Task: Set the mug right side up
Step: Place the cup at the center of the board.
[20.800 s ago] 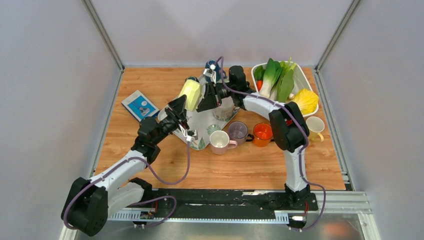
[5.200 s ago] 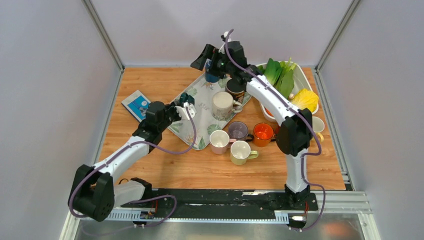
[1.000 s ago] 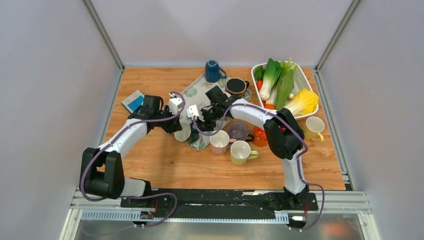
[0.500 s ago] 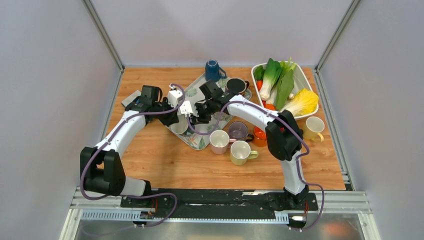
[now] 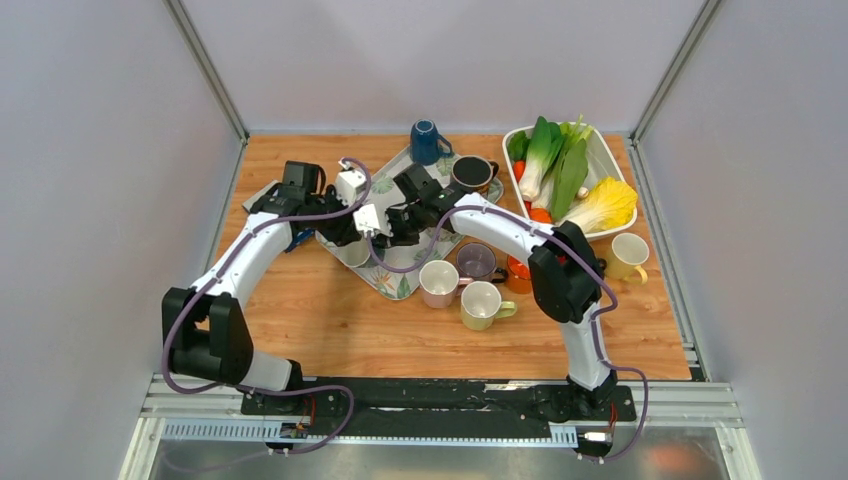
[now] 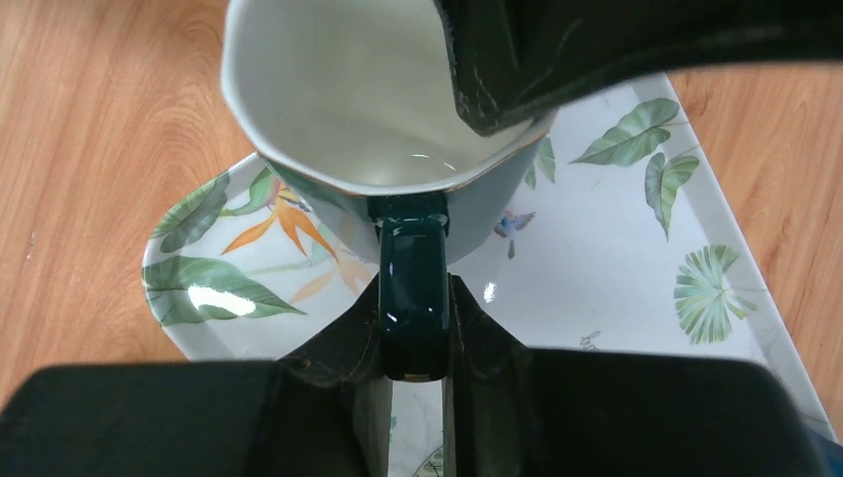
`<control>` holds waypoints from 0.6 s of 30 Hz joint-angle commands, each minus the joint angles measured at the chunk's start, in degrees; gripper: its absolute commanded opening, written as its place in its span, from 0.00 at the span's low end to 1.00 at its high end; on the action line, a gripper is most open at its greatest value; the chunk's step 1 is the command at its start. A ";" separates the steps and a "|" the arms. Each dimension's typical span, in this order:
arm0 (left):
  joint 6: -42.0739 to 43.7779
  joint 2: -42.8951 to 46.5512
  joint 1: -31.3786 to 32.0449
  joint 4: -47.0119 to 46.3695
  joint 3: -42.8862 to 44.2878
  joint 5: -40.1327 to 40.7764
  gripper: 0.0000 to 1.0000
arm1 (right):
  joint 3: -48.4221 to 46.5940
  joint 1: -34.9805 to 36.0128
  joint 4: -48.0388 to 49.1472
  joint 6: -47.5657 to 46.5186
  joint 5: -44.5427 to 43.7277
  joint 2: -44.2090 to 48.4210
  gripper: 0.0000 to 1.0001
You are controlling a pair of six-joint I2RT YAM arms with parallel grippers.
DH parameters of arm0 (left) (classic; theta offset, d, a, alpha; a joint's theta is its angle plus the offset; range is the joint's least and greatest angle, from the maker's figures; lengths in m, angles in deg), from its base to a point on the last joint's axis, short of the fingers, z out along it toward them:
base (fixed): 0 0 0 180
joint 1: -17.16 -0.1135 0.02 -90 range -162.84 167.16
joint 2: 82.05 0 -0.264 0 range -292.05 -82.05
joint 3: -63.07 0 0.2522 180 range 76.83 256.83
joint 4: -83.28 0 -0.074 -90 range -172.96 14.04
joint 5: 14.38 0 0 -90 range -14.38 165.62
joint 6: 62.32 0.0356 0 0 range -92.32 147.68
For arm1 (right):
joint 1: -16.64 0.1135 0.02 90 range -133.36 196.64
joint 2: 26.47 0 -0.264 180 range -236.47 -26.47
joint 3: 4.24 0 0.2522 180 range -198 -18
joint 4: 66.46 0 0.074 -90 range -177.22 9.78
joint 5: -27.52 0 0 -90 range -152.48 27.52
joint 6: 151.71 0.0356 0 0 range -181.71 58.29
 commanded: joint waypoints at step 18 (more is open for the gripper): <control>-16.33 10.89 -9.10 -15.27 14.89 -15.62 0.75 | 3.19 -8.24 12.14 13.93 7.73 9.84 0.00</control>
